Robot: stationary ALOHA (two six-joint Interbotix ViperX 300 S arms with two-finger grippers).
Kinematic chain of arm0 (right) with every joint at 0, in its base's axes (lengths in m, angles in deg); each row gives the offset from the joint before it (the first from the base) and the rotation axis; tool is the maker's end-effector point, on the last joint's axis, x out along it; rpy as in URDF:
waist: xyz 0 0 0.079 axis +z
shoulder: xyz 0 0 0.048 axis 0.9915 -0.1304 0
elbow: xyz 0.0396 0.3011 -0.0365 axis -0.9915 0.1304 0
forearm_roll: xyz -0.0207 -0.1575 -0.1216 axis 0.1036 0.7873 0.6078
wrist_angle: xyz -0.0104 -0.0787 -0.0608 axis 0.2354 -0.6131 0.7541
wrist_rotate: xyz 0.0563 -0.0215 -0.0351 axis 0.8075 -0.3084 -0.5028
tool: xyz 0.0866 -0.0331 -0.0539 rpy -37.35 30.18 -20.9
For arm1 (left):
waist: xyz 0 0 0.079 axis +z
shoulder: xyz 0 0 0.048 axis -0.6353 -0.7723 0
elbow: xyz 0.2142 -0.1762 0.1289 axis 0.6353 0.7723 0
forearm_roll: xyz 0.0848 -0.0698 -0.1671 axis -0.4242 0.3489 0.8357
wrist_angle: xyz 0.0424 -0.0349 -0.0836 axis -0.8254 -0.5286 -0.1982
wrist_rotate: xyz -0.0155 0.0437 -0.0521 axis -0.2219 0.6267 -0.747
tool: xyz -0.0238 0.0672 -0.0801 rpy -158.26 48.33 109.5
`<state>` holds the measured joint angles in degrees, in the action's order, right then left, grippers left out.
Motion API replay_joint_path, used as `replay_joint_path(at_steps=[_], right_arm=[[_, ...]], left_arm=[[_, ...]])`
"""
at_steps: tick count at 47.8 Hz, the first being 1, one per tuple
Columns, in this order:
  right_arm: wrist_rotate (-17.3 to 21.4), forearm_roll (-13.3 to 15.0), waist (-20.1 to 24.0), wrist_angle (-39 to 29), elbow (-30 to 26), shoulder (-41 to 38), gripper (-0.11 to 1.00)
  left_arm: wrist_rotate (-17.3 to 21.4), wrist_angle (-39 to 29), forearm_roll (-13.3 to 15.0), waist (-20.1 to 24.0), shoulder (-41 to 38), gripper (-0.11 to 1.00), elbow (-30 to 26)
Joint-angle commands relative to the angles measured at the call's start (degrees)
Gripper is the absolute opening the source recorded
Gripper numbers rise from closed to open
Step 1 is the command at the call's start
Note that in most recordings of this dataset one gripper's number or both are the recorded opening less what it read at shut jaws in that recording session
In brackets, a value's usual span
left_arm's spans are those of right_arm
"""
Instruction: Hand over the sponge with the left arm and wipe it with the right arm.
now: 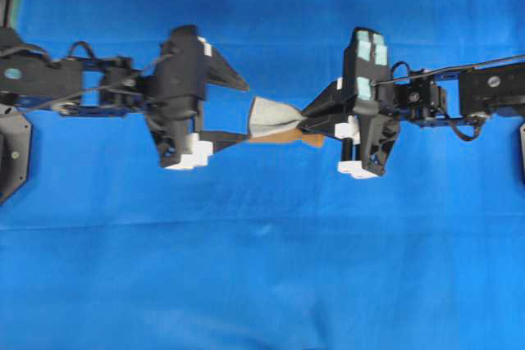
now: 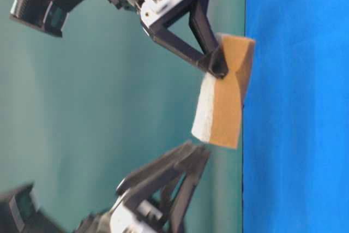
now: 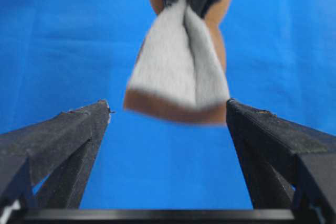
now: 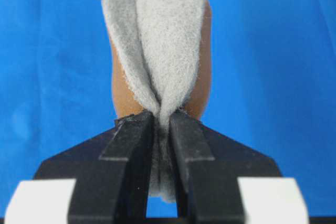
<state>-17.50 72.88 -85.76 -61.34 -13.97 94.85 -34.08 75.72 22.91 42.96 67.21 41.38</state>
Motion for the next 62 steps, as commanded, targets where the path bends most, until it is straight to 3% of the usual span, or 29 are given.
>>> replay_joint_path(at_steps=[1, 15, 26, 52, 62], right_arm=[[-0.2, 0.1, 0.2, 0.2, 0.3, 2.5, 0.16], [-0.2, 0.1, 0.2, 0.1, 1.0, 3.0, 0.16], [-0.2, 0.1, 0.2, 0.3, 1.0, 1.5, 0.16], [0.0, 0.0, 0.9, 5.7, 0.3, -15.0, 0.16], [0.1, 0.0, 1.1, 6.2, 0.1, -16.5, 0.16]], left_arm=[[-0.2, 2.3, -0.1, -0.6, 4.8, 0.89, 1.9], [-0.4, 7.9, 0.0, -0.9, 13.7, 0.89, 9.7], [-0.4, 8.0, 0.0, -0.8, 14.2, 0.89, 10.1], [-0.3, 8.0, 0.0, -0.9, 14.2, 0.89, 10.2], [0.2, 8.0, 0.0, -0.9, 14.2, 0.89, 10.2]])
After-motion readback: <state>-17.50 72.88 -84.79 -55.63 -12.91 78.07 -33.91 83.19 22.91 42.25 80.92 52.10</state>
